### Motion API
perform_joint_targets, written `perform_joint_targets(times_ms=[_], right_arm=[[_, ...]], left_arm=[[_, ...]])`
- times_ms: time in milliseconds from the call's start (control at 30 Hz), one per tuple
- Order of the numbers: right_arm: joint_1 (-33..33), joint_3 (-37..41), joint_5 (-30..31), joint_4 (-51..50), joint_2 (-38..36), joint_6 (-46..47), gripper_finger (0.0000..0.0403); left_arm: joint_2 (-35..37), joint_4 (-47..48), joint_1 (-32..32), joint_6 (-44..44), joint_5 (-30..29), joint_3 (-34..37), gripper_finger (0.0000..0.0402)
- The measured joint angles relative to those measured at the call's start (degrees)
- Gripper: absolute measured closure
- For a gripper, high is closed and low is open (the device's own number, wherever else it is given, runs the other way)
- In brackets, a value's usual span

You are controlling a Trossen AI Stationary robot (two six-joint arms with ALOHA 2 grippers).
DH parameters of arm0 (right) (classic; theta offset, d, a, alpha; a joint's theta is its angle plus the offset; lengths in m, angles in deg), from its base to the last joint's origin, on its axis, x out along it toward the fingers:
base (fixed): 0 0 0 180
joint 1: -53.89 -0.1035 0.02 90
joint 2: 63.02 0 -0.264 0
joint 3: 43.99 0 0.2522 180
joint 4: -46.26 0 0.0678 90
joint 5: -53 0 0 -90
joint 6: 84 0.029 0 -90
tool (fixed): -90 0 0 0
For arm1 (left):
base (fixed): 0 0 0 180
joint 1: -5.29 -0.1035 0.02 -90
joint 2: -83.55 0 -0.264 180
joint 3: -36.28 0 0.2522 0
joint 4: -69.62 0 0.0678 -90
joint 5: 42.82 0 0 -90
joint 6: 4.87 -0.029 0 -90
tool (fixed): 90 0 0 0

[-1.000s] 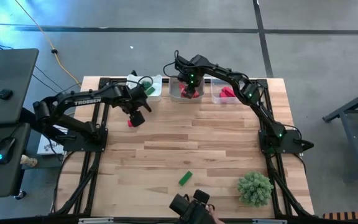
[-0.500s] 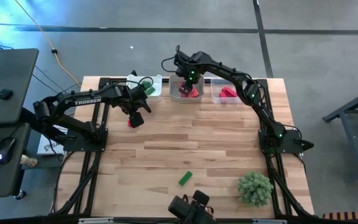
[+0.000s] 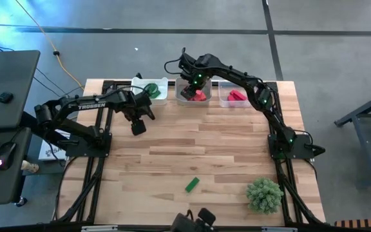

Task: Sort & place blocks by color
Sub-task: Put the red wooden block into the transparent bin

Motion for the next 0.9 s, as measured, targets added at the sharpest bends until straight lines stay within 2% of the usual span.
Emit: perform_joint_targets(times_ms=[233, 400, 667, 900], right_arm=[[-3.07, 0.00, 0.39, 0.52, -3.24, 3.52, 0.0202], [-4.87, 0.00, 1.93, 0.70, -4.14, 6.29, 0.0202], [-8.08, 0.00, 2.42, 0.56, -4.14, 10.42, 0.0202], [-10.85, 0.01, 2.44, 0.53, -4.14, 11.04, 0.0202]], left_arm=[[-0.01, -0.69, 0.00, 0.30, 0.08, 5.71, 0.0172], [-0.02, -1.80, 0.00, -1.29, -0.27, 6.06, 0.0158], [-0.34, -2.47, -0.02, -4.61, -0.62, 6.05, 0.0156], [-8.32, -3.23, 0.00, -7.01, -1.51, 6.04, 0.0156]])
